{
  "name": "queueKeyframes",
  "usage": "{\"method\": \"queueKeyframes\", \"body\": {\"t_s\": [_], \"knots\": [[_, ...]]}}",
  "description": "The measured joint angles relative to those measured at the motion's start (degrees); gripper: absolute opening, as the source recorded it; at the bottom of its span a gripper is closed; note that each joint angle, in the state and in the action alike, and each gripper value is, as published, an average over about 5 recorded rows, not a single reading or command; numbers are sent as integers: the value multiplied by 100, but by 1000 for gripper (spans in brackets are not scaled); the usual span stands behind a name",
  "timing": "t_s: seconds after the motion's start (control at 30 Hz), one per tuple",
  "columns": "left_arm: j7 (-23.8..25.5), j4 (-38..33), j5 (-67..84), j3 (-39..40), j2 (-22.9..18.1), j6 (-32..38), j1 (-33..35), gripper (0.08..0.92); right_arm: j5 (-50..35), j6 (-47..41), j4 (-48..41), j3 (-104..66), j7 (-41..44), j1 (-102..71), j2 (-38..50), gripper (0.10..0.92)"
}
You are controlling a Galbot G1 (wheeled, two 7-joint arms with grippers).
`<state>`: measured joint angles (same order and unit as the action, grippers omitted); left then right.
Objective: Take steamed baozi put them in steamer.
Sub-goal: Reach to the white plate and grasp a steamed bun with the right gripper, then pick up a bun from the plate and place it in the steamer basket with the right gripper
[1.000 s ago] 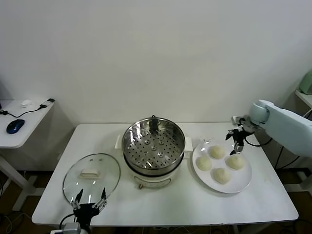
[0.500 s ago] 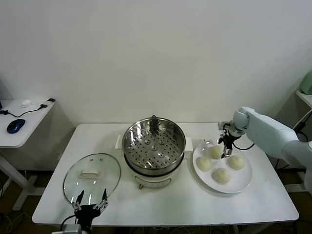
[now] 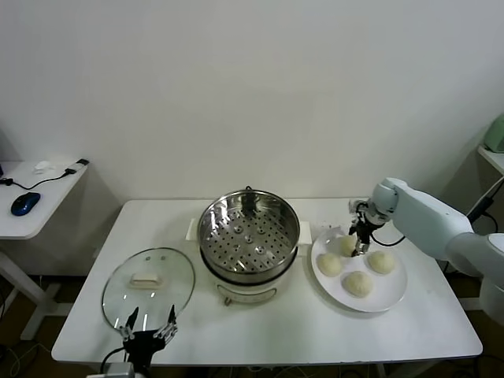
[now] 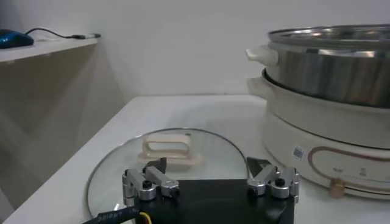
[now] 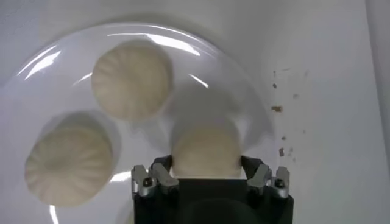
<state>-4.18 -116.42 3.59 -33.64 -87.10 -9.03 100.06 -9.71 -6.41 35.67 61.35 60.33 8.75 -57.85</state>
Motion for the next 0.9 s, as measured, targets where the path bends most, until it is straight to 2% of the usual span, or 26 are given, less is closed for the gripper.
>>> {"method": "queueKeyframes", "body": {"t_s": [0.47,0.73,0.9], "knots": [[-14,-211,-48,58,-44,-102,98,823,-952,231,1272,1312,370,1864,129,712],[-17,-272,-30,98,-12,-163,51,823,-1272,988,2486,2080,539,3397,-405,712],[-14,-299,-24,107,3,-207,3,823,-1024,1641,3145,2265,496,3815,-858,712]]}}
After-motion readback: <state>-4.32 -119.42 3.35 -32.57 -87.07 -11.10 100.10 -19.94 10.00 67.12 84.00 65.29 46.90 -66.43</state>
